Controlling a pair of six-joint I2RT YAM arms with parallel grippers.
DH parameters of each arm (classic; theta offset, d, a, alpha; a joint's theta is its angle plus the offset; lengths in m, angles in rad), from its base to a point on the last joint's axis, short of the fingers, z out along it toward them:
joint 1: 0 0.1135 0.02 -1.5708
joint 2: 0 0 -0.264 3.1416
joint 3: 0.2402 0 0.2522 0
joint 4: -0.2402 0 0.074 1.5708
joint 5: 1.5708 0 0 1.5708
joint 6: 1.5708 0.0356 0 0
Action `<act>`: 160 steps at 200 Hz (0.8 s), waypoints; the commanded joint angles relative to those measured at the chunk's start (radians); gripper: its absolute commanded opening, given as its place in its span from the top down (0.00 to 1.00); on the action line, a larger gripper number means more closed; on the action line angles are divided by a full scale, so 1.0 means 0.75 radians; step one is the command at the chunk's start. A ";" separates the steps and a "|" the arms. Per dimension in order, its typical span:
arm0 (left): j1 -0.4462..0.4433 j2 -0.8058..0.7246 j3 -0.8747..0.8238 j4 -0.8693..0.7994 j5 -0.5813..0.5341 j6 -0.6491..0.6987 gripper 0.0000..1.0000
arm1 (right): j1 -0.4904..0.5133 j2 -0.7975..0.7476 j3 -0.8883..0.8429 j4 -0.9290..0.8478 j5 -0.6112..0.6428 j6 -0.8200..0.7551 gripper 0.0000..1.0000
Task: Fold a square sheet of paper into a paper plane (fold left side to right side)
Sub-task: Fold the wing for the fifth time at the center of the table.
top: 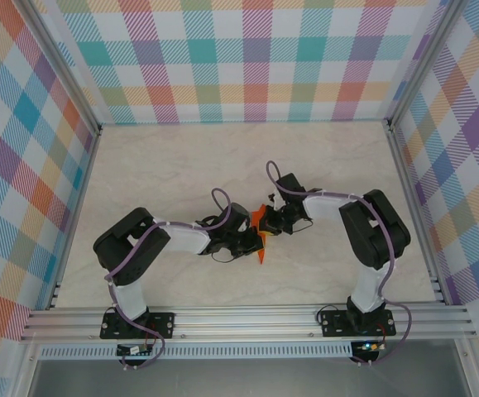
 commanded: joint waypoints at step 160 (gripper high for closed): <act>-0.017 0.045 -0.033 -0.249 -0.064 -0.010 1.00 | -0.149 0.174 0.193 0.114 0.055 -0.344 0.97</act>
